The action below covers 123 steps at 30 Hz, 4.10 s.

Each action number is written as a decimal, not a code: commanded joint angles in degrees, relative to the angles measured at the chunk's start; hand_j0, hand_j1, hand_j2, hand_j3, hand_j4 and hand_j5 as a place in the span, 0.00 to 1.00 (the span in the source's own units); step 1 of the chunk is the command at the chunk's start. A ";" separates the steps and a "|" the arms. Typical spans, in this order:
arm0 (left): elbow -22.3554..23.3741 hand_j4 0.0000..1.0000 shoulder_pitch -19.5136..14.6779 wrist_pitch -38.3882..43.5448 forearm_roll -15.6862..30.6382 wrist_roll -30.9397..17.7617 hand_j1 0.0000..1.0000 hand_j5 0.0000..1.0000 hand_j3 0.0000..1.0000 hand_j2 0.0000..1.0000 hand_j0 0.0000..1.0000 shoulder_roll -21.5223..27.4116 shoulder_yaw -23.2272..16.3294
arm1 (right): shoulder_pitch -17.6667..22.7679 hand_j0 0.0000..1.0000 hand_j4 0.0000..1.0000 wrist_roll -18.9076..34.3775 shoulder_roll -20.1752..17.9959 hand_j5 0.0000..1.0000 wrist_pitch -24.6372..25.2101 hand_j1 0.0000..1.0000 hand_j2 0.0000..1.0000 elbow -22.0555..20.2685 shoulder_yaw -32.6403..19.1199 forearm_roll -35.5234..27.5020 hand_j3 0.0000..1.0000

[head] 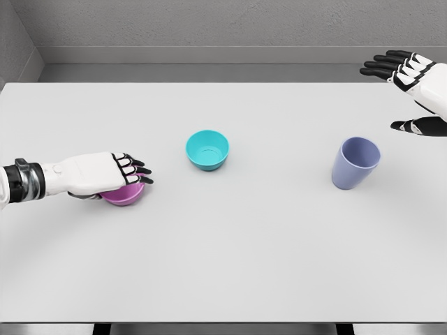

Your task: Stacking bowl and cup with both arms

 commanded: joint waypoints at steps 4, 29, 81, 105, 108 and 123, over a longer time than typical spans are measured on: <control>0.02 0.63 0.00 -0.10 0.09 -0.52 0.63 0.63 0.63 0.63 0.63 0.14 0.14 | 0.00 1.00 1.00 -0.04 -0.08 1.00 0.00 1.00 1.00 -0.01 -0.03 -0.38 1.00; 9.95 0.44 -9.23 -0.10 -3.78 -0.52 0.44 0.44 0.44 0.44 0.44 -20.07 7.43 | -0.09 1.00 1.00 -0.04 -0.08 1.00 0.00 1.00 1.00 -0.01 -0.21 -0.38 1.00; 12.15 1.00 -6.33 -0.10 16.87 0.10 1.00 1.00 1.00 1.00 1.00 1.99 6.02 | 0.97 1.00 1.00 22.53 -1.58 1.00 0.00 1.00 1.00 -2.12 -7.68 -0.64 1.00; 11.97 1.00 -5.19 -0.10 16.87 0.01 1.00 1.00 1.00 1.00 1.00 1.29 7.34 | -15.47 1.00 1.00 36.81 5.63 1.00 0.00 1.00 1.00 8.96 13.24 -0.56 1.00; 11.88 1.00 -4.83 -0.10 16.87 0.01 1.00 1.00 1.00 1.00 1.00 1.55 7.34 | -15.64 1.00 1.00 36.81 5.72 1.00 0.00 1.00 1.00 9.57 13.24 -0.56 1.00; 11.53 1.00 -4.75 -0.10 16.87 0.01 1.00 1.00 1.00 1.00 1.00 1.64 7.34 | -17.49 1.00 1.00 36.81 7.12 1.00 0.00 1.00 1.00 11.42 15.88 -0.56 1.00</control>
